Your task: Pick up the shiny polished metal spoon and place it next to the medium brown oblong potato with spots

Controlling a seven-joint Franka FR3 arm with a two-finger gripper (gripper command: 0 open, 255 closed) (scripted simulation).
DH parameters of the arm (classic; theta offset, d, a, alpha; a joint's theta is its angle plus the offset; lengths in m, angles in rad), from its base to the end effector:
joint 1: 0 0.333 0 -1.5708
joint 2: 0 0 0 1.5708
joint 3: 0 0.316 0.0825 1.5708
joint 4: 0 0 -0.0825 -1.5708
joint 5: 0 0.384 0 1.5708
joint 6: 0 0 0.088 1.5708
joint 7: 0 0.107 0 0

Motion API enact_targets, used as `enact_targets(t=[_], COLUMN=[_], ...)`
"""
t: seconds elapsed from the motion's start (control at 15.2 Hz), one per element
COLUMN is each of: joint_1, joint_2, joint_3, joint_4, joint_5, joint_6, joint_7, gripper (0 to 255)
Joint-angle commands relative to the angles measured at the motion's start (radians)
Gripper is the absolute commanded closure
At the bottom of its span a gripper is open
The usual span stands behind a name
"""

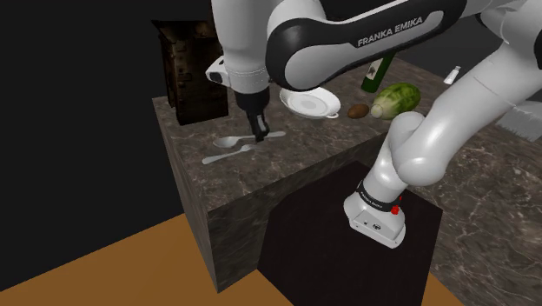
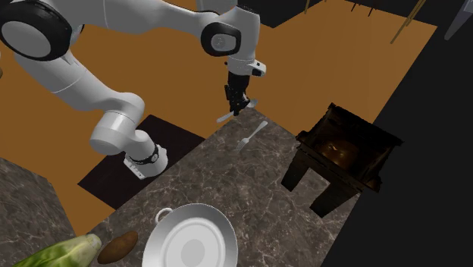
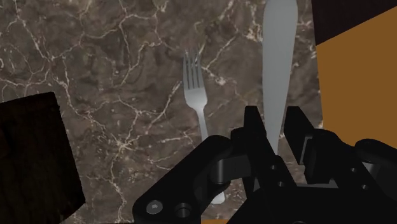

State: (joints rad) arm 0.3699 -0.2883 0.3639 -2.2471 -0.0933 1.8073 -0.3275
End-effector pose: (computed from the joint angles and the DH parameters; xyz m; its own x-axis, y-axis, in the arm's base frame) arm 0.3342 0.3004 0.4639 0.4814 0.8480 -0.2216 0.8765 -0.4659 0.1210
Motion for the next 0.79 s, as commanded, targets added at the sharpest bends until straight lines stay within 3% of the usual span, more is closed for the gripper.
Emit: enact_targets(t=[0.0, 0.73], joint_1=[0.0, -0.067], joint_2=[-0.005, -0.296], joint_3=[-0.002, -0.197], joint_4=[0.017, -0.254], joint_5=[0.001, -0.05], joint_6=[-0.022, 0.004], joint_7=[-0.005, -0.262], gripper=[255, 255])
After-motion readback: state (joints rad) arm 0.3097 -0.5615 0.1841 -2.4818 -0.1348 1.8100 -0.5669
